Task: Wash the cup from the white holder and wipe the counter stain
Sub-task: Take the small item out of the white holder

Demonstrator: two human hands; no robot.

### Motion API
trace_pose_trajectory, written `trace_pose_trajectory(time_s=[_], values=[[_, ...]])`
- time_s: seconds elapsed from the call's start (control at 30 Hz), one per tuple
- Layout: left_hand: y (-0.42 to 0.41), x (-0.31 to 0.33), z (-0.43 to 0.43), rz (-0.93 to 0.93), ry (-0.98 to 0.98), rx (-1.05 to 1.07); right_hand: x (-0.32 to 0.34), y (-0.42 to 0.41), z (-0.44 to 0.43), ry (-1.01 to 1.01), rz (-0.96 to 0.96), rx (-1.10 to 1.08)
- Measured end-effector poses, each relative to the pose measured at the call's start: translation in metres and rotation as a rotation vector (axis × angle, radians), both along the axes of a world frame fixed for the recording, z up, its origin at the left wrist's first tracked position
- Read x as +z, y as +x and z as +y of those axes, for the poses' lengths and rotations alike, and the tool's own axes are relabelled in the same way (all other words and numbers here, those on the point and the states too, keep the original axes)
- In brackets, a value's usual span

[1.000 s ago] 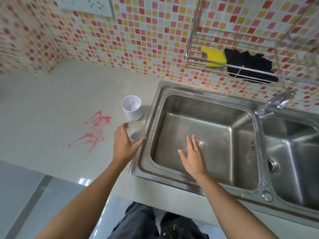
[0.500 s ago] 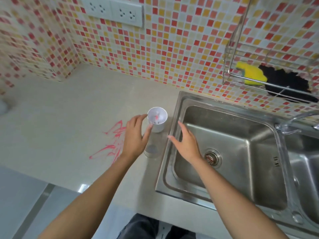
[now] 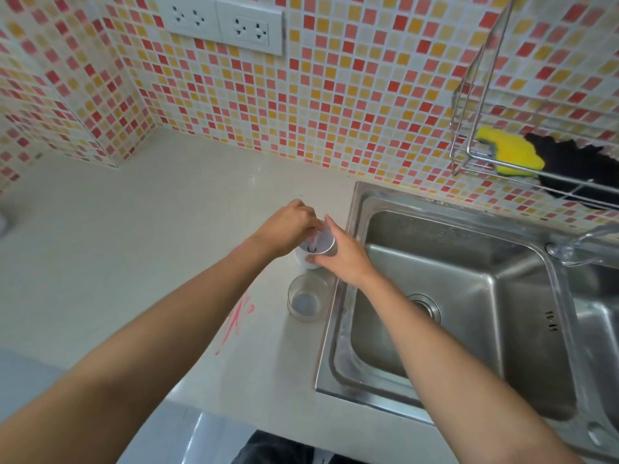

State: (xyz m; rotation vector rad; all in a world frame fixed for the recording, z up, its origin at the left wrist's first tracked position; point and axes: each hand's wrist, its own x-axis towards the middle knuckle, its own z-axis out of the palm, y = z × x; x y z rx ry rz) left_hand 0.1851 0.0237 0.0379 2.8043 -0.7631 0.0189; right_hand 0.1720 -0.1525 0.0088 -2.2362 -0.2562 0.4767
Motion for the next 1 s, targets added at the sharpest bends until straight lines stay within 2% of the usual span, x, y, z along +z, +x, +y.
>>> trace_pose_trajectory(time_s=[0.13, 0.57, 0.8, 0.87, 1.0], values=[[0.003, 0.002, -0.001, -0.029, 0.062, -0.065, -0.001, 0.002, 0.001, -0.024, 0.005, -0.021], [0.0, 0.003, 0.002, -0.07, 0.08, -0.076, 0.001, -0.001, 0.004, 0.002, 0.021, -0.049], [0.004, 0.014, 0.004, -0.139, -0.026, 0.001, 0.001, -0.003, 0.006, 0.02, 0.012, -0.083], [0.004, 0.018, 0.006, -0.126, -0.031, 0.017, 0.0, -0.004, 0.005, 0.023, 0.01, -0.08], [-0.003, 0.026, 0.011, -0.054, -0.166, 0.162, 0.004, -0.008, -0.008, 0.011, 0.014, -0.038]])
